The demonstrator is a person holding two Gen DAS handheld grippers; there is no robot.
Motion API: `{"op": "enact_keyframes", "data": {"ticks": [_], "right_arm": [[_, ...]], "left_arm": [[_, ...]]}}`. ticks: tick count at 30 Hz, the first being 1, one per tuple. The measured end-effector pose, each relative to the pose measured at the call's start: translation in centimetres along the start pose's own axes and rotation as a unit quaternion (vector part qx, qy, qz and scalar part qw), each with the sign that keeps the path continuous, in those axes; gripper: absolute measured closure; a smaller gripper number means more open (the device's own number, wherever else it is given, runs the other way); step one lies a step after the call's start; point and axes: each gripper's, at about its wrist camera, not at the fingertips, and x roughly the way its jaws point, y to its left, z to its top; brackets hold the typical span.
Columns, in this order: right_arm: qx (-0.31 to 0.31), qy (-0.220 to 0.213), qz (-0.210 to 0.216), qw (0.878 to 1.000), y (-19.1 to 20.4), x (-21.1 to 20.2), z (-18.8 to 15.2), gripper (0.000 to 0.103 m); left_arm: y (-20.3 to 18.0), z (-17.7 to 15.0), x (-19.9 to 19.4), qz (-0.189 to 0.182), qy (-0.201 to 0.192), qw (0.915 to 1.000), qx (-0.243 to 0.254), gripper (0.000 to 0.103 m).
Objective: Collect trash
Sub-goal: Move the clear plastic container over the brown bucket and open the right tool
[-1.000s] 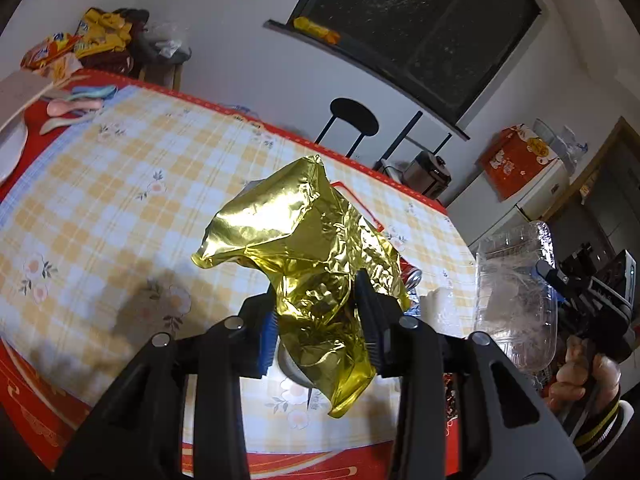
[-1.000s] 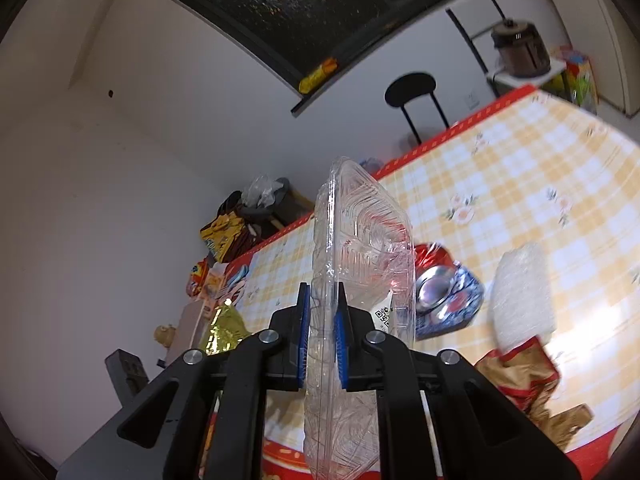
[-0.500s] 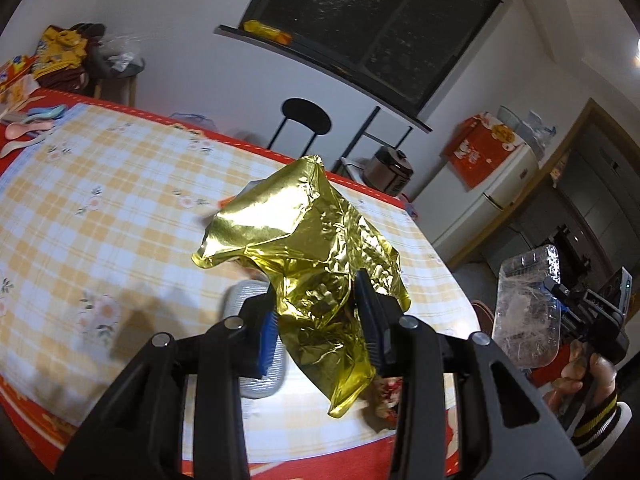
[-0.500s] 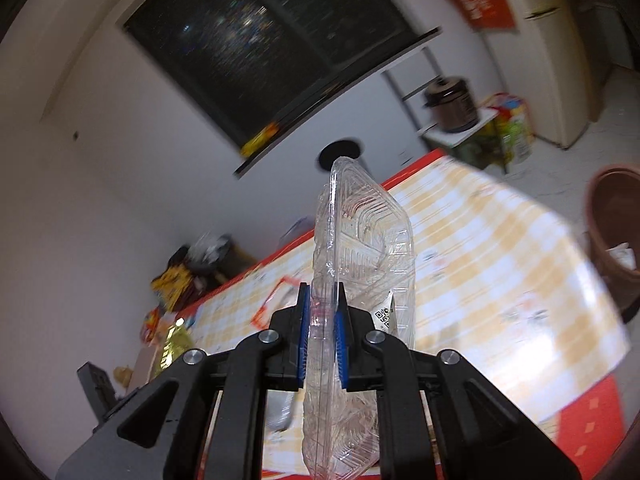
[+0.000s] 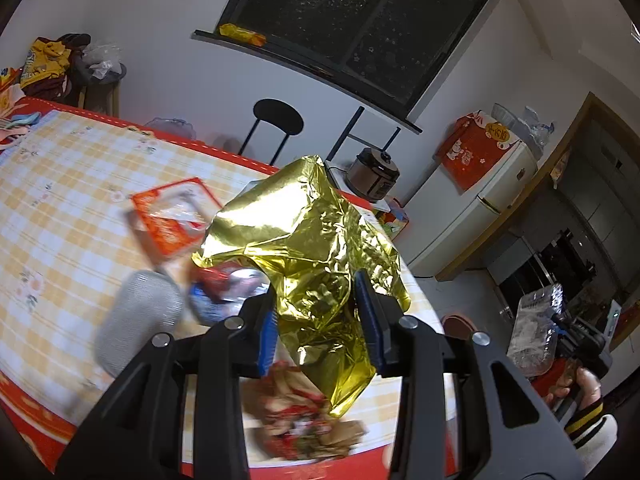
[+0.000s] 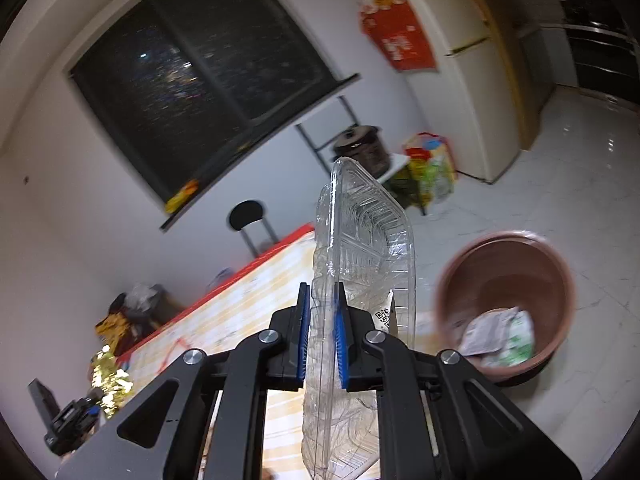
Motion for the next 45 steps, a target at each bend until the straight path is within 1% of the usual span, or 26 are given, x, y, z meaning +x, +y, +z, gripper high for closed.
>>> {"op": "enact_keyframes", "data": {"ticks": [4,8,10,13,19,20,22,24,26,27,28,30,32,34,35,37,41,44,45], "right_arm": [[0.012,0.008,-0.011,1.0,-6.2,1.3,2.6,0.09],[0.026,0.03,-0.02,0.999,-10.8,3.3,4.0,0.09],[0.029,0.041,-0.022,0.998,-12.3,4.4,4.5,0.09],[0.027,0.059,-0.025,0.998,-13.7,6.3,5.2,0.089],[0.027,0.069,-0.028,0.997,-15.2,8.6,6.3,0.086],[0.029,0.07,-0.03,0.997,-15.4,8.9,6.5,0.084],[0.033,0.074,-0.027,0.996,-15.5,9.3,6.7,0.061],[0.031,0.078,-0.029,0.996,-15.6,9.6,6.7,0.054],[0.03,0.079,-0.032,0.996,-15.7,9.6,6.9,0.049],[0.031,0.078,-0.031,0.996,-15.6,9.5,7.0,0.044],[0.032,0.077,-0.031,0.996,-15.6,9.4,7.0,0.041],[0.033,0.074,-0.032,0.996,-15.5,9.2,7.1,0.04],[0.032,0.068,-0.037,0.996,-15.2,8.5,7.1,0.033],[0.027,0.059,-0.046,0.997,-15.1,7.8,7.6,0.02],[0.023,0.054,-0.052,0.997,-14.8,7.3,7.7,0.016],[0.009,0.042,-0.066,0.997,-14.0,5.9,8.0,0.005],[-0.026,0.016,-0.089,0.996,-12.6,2.8,8.6,0.005],[-0.047,0.0,-0.104,0.994,-12.0,0.5,9.0,0.005],[-0.053,-0.004,-0.107,0.993,-12.0,-0.1,9.1,0.005]], "left_arm": [[-5.1,-1.0,2.1,-0.002,0.004,1.0,0.006,0.065],[-8.9,-2.0,3.7,-0.011,0.004,0.9999,-0.002,0.065],[-10.1,-2.6,4.4,-0.01,0.009,0.9999,-0.009,0.065],[-11.4,-3.5,5.1,0.002,0.016,0.9998,-0.011,0.065],[-12.1,-3.9,5.2,0.03,0.017,0.9994,-0.009,0.065],[-12.1,-3.8,5.2,0.031,0.017,0.9993,-0.008,0.065],[-12.5,-3.8,5.3,0.033,0.017,0.9993,-0.004,0.065],[-12.9,-3.6,5.4,0.031,0.018,0.9994,0.002,0.065],[-13.3,-3.6,5.4,0.029,0.019,0.9994,0.008,0.065],[-13.4,-3.7,5.4,0.028,0.02,0.9994,0.01,0.065],[-13.5,-3.7,5.5,0.027,0.021,0.9993,0.013,0.065],[-13.7,-3.7,5.7,0.023,0.023,0.9993,0.016,0.065],[-13.9,-3.6,5.9,0.019,0.026,0.9993,0.021,0.065],[-14.4,-3.5,6.2,0.011,0.029,0.9991,0.03,0.065],[-14.6,-3.4,6.4,0.007,0.031,0.999,0.033,0.065],[-15.3,-3.3,6.8,-0.002,0.035,0.9985,0.042,0.065],[-17.8,-3.5,8.3,-0.026,0.049,0.9961,0.068,0.065],[-20.2,-3.9,9.9,-0.049,0.065,0.9924,0.092,0.065],[-21.4,-4.1,10.9,-0.059,0.074,0.99,0.105,0.065]]}}
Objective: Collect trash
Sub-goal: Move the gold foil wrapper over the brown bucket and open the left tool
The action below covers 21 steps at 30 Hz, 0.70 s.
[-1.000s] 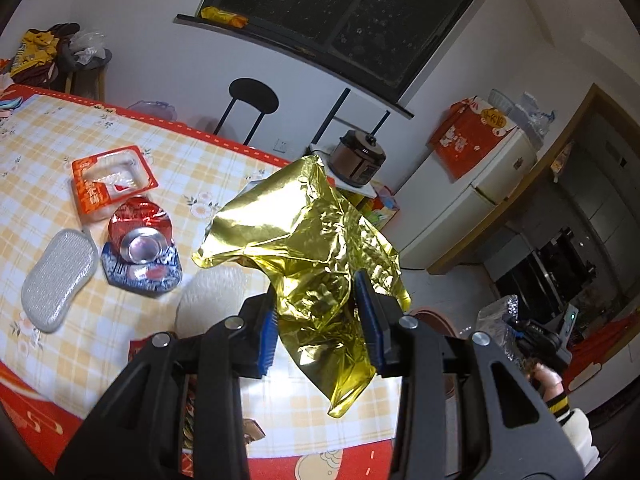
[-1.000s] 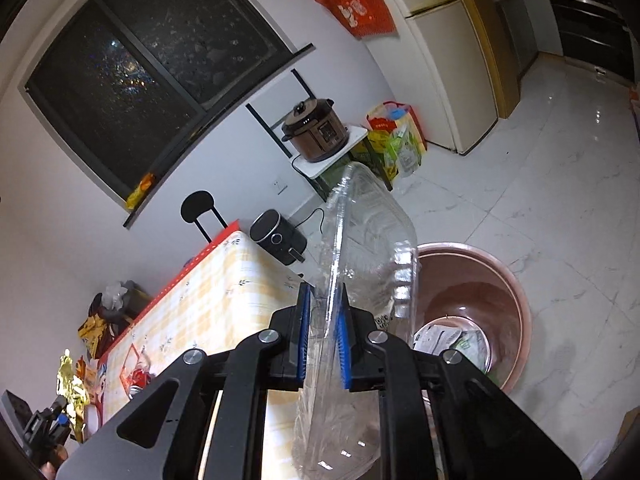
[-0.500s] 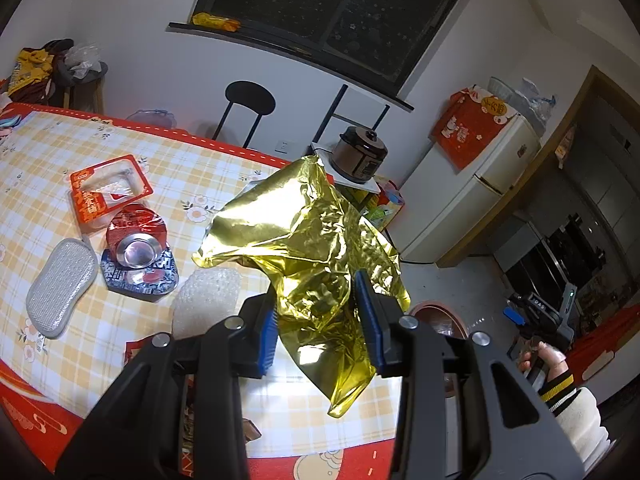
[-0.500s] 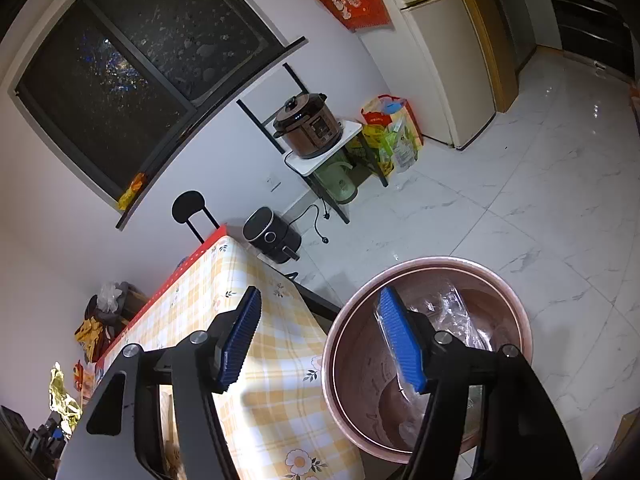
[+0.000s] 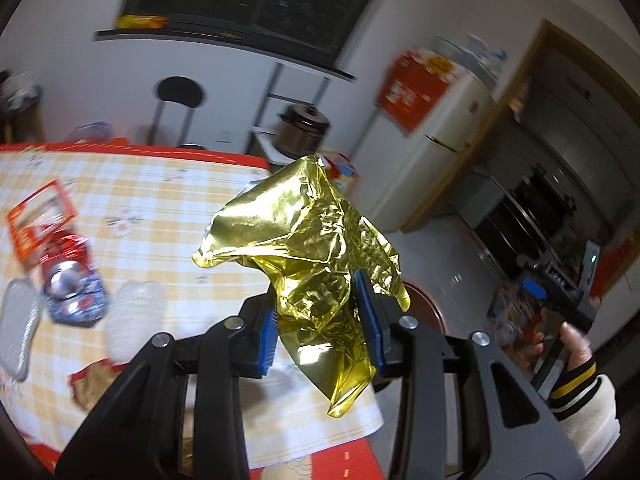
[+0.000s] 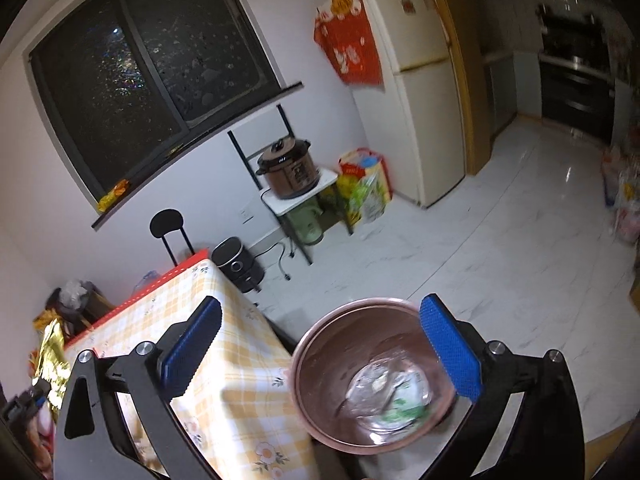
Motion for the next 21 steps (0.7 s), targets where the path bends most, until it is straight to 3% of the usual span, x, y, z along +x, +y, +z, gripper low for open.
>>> {"op": "enact_keyframes", "data": {"ticks": [4,12,14,15,16,21], "right_arm": [[-0.014,-0.014,-0.021,1.0,-0.8,-3.0,0.0,0.005],[0.011,-0.025,-0.052,0.998,-5.4,-7.0,-0.7,0.005],[0.021,-0.027,-0.06,0.998,-6.7,-7.8,-0.9,0.005],[0.024,-0.028,-0.063,0.997,-7.1,-8.0,-1.2,0.005],[0.028,-0.027,-0.068,0.997,-7.7,-8.2,-1.3,0.005],[0.04,-0.029,-0.073,0.996,-8.8,-8.9,-1.9,0.005]], "left_arm": [[-4.3,0.2,4.0,-0.034,0.027,0.998,0.045,0.065],[-14.9,-0.1,14.8,-0.105,0.081,0.9835,0.123,0.063],[-17.4,0.0,16.9,-0.133,0.087,0.9771,0.142,0.043],[-18.3,-0.1,17.5,-0.143,0.087,0.9744,0.15,0.023],[-19.6,0.0,18.2,-0.146,0.077,0.973,0.162,0.016],[-20.6,0.4,18.4,-0.14,0.062,0.9764,0.152,0.015]]}}
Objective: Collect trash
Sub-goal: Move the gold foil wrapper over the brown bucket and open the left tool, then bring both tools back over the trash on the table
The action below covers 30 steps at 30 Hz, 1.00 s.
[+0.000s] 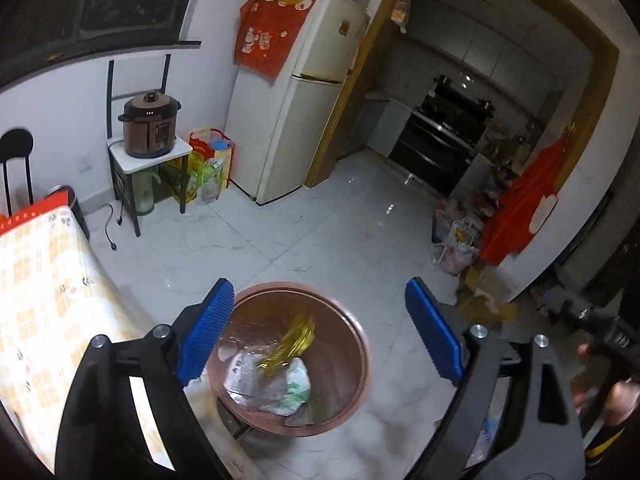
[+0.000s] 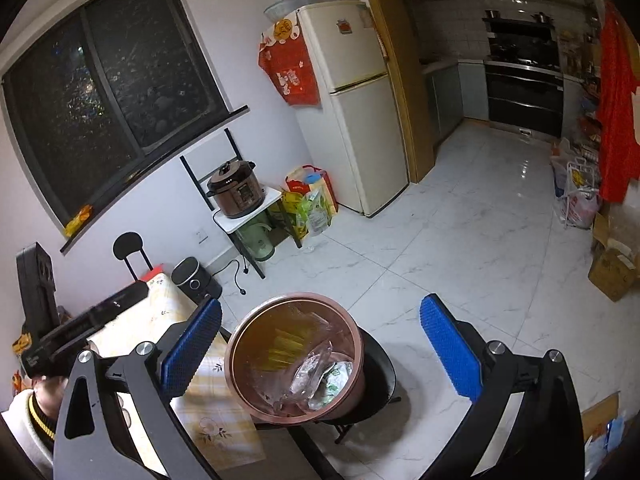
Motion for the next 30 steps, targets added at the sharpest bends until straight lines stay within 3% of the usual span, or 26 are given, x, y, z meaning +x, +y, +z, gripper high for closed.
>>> {"op": "enact_keyframes", "data": {"ticks": [2,9,13,18,20,25,30], "right_arm": [[0.0,-0.001,0.002,1.0,0.0,-0.1,-0.2,0.005],[-0.01,0.003,0.029,1.0,2.6,0.9,-0.3,0.005],[-0.024,-0.001,0.043,0.999,5.3,1.5,0.0,0.005],[-0.052,-0.012,0.058,0.997,8.8,2.1,-0.3,0.005],[-0.063,-0.009,0.065,0.996,10.4,2.5,-0.8,0.005],[-0.081,0.014,0.074,0.994,13.8,3.8,-2.4,0.005],[-0.1,0.043,0.074,0.991,18.0,4.9,-4.9,0.005]], "left_arm": [[0.5,0.0,-1.0,0.01,-0.01,0.9999,-0.002,0.006],[5.3,-0.4,-8.3,0.061,-0.053,0.9955,-0.049,0.006],[8.9,-1.5,-14.5,0.131,-0.095,0.9846,-0.066,0.006],[14.2,-4.3,-22.6,0.216,-0.129,0.962,-0.106,0.006],[16.3,-6.2,-26.2,0.258,-0.137,0.9484,-0.122,0.006],[20.2,-10.5,-33.3,0.337,-0.126,0.9219,-0.144,0.006],[22.6,-15.0,-39.3,0.378,-0.138,0.8991,-0.172,0.006]]}}
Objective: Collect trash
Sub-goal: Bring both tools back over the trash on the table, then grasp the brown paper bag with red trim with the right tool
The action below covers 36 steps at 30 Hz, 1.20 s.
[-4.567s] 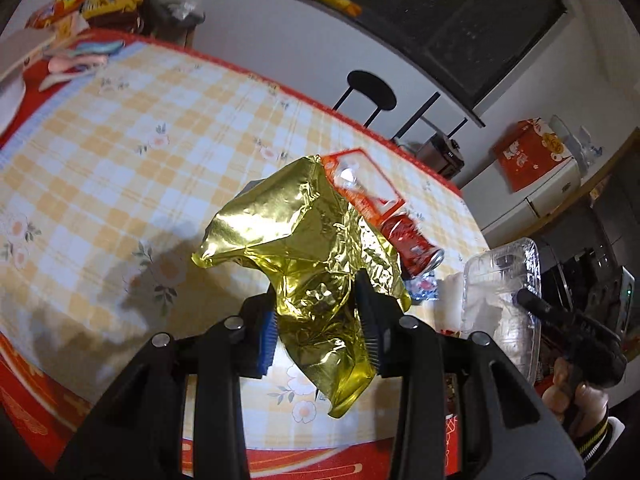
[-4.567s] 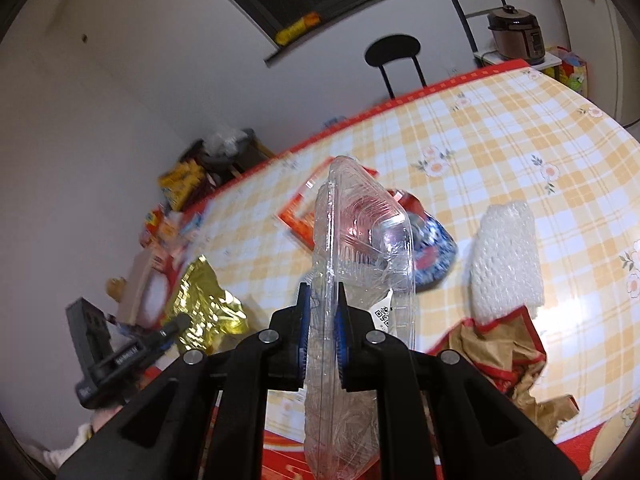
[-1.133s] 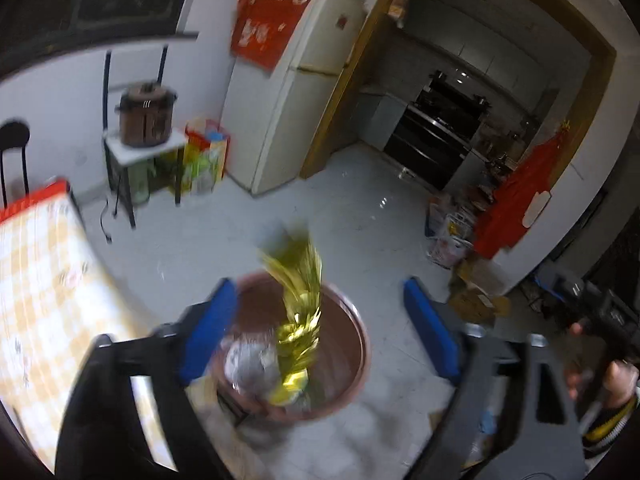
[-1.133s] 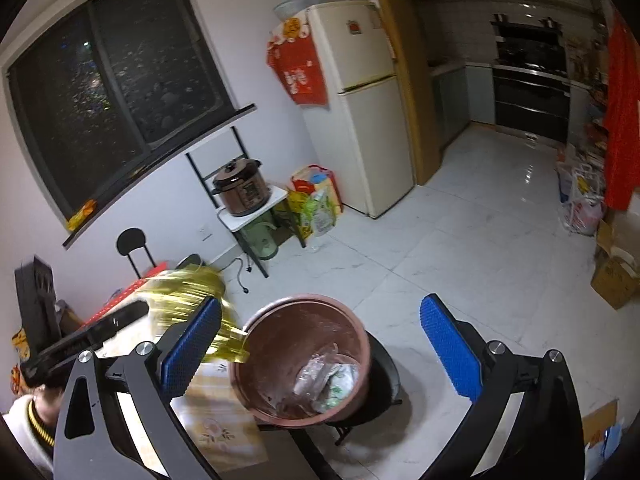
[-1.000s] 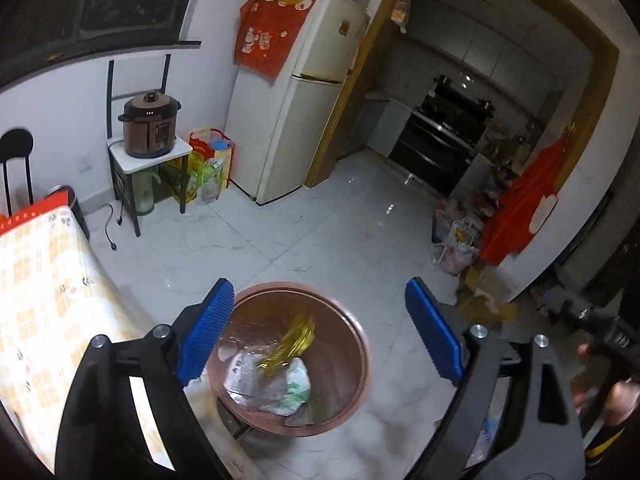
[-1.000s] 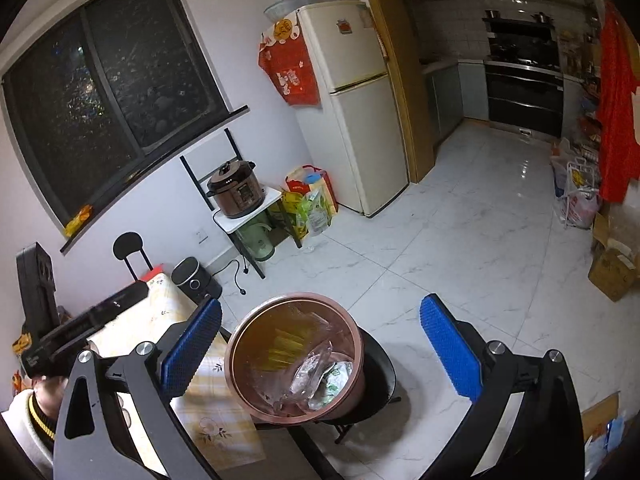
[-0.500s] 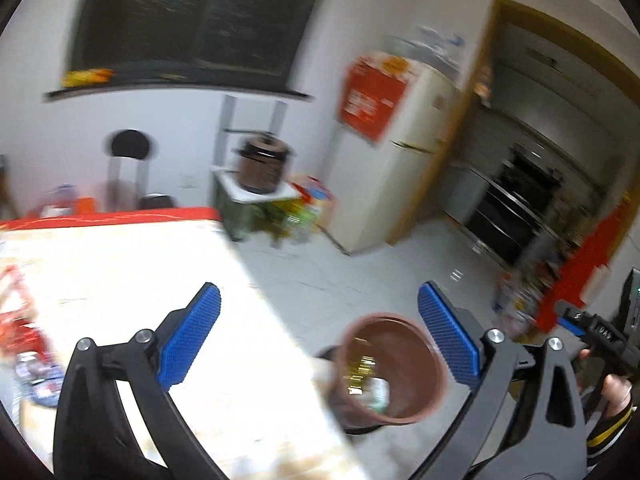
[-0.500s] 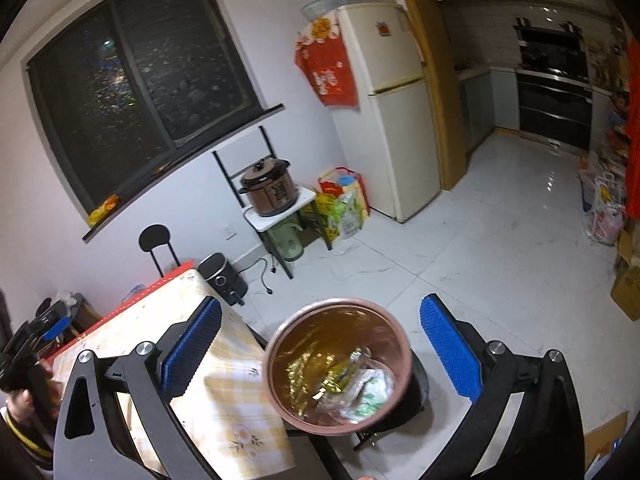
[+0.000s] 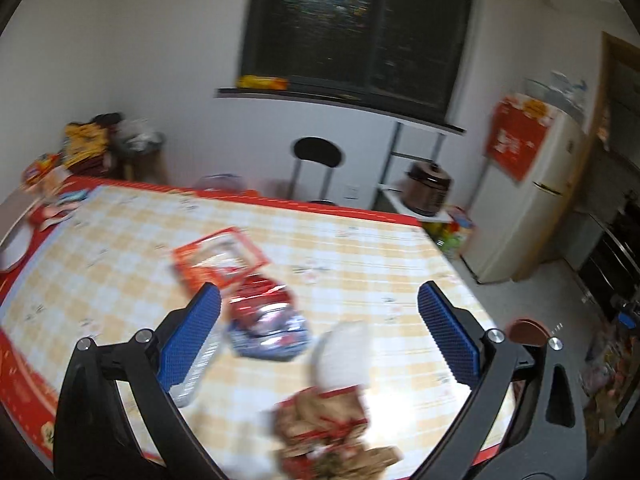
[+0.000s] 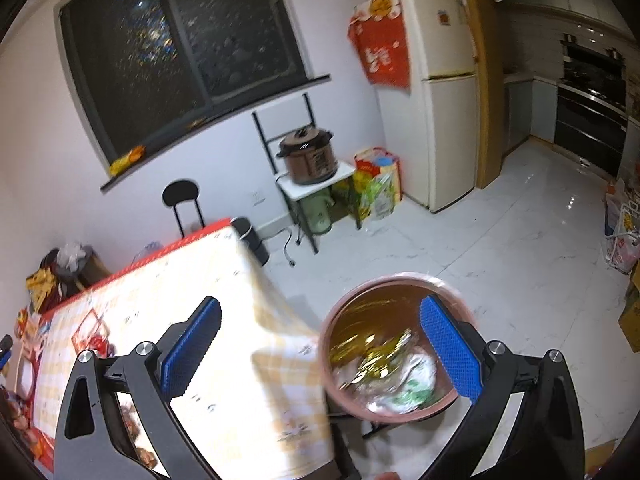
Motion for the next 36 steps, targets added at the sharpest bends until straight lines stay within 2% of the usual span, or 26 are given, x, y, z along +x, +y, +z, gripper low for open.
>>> {"op": "enact_keyframes", "data": {"ticks": [4,8,14,19,24,30,33,36], "right_arm": [[0.011,0.032,0.025,0.999,5.0,1.1,-2.0,0.005],[0.034,0.059,0.056,0.996,9.5,1.6,-4.0,0.005],[0.004,0.084,0.073,0.994,16.8,1.9,-7.3,0.005],[-0.031,0.111,0.068,0.991,22.6,2.6,-10.6,0.005],[-0.053,0.129,0.076,0.987,27.2,3.3,-14.2,0.005],[-0.089,0.182,0.087,0.975,32.4,5.3,-20.1,0.005],[-0.1,0.239,0.104,0.96,34.4,7.1,-23.5,0.005],[-0.106,0.259,0.115,0.953,35.9,7.7,-25.1,0.005]], "left_arm": [[5.3,-1.4,-1.2,0.012,0.012,0.9997,-0.02,0.006],[8.4,-2.4,-1.8,0.021,0.012,0.9996,-0.013,0.006],[13.0,-3.4,-1.0,0.009,0.025,0.9996,-0.003,0.006],[17.3,-4.1,0.2,-0.008,0.041,0.999,-0.018,0.006],[21.4,-4.9,1.9,-0.022,0.061,0.9978,-0.013,0.006],[24.7,-5.6,3.6,-0.044,0.079,0.9958,-0.014,0.006],[25.4,-6.0,4.1,-0.055,0.09,0.9941,-0.024,0.006],[25.8,-6.5,4.5,-0.07,0.094,0.9925,-0.035,0.006]]}}
